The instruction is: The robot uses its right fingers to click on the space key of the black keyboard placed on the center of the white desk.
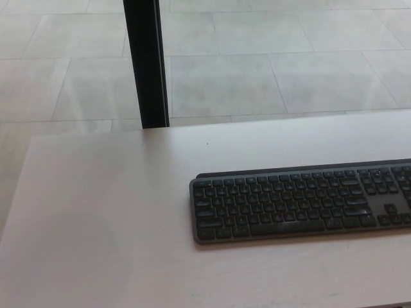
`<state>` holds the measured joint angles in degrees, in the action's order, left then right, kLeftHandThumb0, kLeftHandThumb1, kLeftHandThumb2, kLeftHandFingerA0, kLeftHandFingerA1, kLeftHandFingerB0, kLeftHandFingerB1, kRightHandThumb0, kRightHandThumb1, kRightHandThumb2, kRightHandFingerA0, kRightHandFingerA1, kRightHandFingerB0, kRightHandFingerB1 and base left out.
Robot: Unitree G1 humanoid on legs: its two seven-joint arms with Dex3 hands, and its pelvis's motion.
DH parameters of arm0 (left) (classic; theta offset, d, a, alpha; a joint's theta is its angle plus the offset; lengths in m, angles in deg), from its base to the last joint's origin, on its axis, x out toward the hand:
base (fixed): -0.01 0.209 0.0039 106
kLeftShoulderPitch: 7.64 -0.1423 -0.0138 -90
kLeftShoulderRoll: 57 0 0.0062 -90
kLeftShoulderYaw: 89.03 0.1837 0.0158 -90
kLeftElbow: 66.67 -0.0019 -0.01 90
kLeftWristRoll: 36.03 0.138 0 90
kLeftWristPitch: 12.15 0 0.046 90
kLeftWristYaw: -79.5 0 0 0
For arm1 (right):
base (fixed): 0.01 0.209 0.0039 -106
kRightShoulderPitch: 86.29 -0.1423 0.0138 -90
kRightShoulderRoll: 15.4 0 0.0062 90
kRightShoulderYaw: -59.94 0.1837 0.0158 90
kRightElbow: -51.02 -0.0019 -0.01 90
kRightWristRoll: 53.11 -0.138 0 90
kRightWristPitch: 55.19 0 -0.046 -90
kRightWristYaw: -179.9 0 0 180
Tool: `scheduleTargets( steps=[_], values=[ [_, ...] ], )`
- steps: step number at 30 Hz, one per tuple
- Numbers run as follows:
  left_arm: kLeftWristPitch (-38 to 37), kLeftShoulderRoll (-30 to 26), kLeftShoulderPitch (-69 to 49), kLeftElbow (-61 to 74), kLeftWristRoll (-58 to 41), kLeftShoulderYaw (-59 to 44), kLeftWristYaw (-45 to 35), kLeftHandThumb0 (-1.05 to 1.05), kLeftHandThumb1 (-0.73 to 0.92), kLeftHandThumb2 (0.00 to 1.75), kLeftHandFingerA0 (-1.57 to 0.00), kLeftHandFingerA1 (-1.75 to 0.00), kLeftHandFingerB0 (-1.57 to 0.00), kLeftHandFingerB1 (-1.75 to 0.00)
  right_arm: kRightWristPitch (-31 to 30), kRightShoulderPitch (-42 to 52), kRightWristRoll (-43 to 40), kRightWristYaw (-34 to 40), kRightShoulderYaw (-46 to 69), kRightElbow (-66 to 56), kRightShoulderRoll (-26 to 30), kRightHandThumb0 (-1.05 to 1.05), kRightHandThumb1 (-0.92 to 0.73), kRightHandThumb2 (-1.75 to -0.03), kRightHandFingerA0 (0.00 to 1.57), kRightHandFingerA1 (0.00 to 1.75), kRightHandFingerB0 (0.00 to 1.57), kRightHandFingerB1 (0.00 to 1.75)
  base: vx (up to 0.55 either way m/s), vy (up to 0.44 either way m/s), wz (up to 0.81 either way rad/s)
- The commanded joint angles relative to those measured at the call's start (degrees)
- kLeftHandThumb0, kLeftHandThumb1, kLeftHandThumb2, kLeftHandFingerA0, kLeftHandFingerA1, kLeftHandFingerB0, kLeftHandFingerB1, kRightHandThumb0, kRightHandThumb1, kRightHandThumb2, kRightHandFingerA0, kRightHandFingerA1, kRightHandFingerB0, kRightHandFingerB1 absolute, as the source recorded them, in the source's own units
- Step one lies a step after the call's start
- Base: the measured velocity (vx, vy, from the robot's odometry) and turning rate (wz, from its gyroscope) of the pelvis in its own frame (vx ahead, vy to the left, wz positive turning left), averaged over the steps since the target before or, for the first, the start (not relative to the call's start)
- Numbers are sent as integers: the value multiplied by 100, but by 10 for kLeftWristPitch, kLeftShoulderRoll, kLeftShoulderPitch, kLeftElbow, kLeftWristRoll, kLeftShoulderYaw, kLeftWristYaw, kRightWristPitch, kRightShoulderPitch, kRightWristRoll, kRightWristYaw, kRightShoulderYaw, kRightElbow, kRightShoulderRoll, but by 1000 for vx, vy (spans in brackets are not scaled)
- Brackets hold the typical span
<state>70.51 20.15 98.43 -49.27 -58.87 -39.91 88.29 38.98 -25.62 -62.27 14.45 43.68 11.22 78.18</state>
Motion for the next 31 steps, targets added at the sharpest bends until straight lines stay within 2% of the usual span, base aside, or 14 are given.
scheduleTargets(
  steps=[1, 2, 6, 7, 9, 10, 11, 16, 18, 22, 26, 31],
  values=[
    [8, -22, -10, 2, -4, 2, -17, -59, 69, 61, -62, -73, -52, -54, -65, 15, -103, 75, 12, -10, -18, -56, -78, -63, 63, 47, 47, 51, 0, 0, 0],
    [9, -23, -10, 2, -3, 3, -15, -58, 69, 60, -64, -74, -53, -54, -69, 22, -103, 64, 1, -14, -20, -57, -78, -63, 61, 48, 39, 49, 0, 0, 0],
    [7, -22, -10, 2, -4, 4, -16, -58, 70, 61, -63, -75, -55, -55, -70, 27, -123, 62, -9, -3, -11, -57, -79, -63, 62, 48, 48, 53, 0, 0, 0],
    [7, -21, -9, 1, -5, 2, -12, -57, 69, 61, -66, -75, -56, -55, -70, 29, -125, 67, -16, -4, -12, -58, -76, -63, 69, 51, 45, 50, 0, 0, 0],
    [2, -20, -12, 2, -1, 7, -16, -58, 70, 61, -65, -76, -54, -56, -70, 33, -134, 71, -25, -8, -13, -58, -77, -63, 70, 51, 43, 49, 0, 0, 0],
    [3, -21, -11, 0, -2, 7, -16, -59, 70, 61, -64, -75, -53, -55, -67, 34, -136, 75, -30, -11, -15, -58, -76, -63, 66, 49, 42, 48, 0, 0, 0],
    [6, -22, -10, -1, -6, 5, -21, -58, 71, 61, -63, -74, -52, -54, -58, 35, -133, 78, -41, -4, -14, -57, -77, -62, 68, 50, 48, 53, 0, 0, 0],
    [5, -23, -11, -2, 0, 15, -14, -59, 71, 61, -65, -71, -54, -53, -53, 45, -154, 82, -68, -2, -12, -55, -76, -62, 67, 49, 51, 52, 0, 0, 0],
    [6, -22, -9, -1, -3, 14, -15, -58, 71, 61, -64, -71, -54, -53, -60, 46, -163, 91, -76, -4, -10, -56, -76, -62, 74, 51, 54, 53, 0, 0, 0],
    [2, -20, -10, -1, -5, 15, -19, -59, 72, 61, -64, -72, -53, -53, -51, 48, -173, 78, -99, 14, 1, -58, -78, -63, 70, 50, 50, 54, 0, 0, 0],
    [5, -21, -9, 0, 1, 23, -11, -60, 73, 62, -66, -72, -53, -53, -48, 57, -178, 93, -118, -4, -9, -57, -77, -63, 69, 49, 56, 56, 0, 0, 0],
    [7, -20, -5, -2, -5, 20, -10, -59, 72, 61, -66, -73, -54, -55, -61, 68, -195, 87, -132, -22, -12, -56, -77, -63, 68, 48, 51, 50, 0, 0, 0]
  ],
)
